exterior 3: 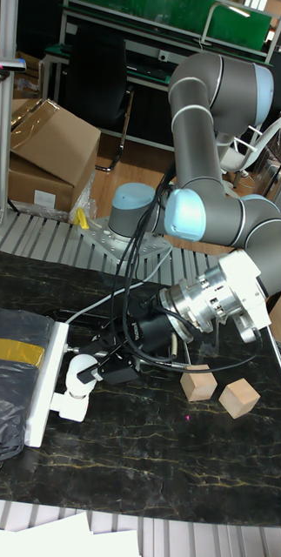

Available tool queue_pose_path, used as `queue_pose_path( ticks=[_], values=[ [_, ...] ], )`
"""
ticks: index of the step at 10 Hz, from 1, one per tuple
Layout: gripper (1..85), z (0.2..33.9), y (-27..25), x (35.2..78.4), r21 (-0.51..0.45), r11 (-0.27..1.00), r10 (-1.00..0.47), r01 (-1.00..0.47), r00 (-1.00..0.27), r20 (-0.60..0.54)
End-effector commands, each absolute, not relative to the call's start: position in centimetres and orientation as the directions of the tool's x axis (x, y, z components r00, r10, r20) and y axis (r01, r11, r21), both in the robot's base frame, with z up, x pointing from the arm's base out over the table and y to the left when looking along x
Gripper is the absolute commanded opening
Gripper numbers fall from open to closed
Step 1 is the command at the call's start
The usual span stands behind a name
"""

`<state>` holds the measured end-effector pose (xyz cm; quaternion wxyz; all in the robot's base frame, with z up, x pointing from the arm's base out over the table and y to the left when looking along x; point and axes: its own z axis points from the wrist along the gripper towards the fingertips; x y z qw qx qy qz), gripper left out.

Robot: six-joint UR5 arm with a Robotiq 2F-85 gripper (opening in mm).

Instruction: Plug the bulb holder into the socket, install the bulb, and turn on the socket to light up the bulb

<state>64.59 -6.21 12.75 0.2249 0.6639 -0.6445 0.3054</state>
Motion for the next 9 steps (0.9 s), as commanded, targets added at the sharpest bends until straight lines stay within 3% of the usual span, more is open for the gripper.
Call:
queue_pose_path(
  ticks=[1,9],
  values=[
    [52.3,12.53,-5.89,64.49,-0.086,-0.056,-0.755,-0.995,-0.015,0.656],
    [52.7,12.27,-5.59,64.79,-0.081,-0.043,-0.808,-0.996,-0.013,0.589]
  ],
)
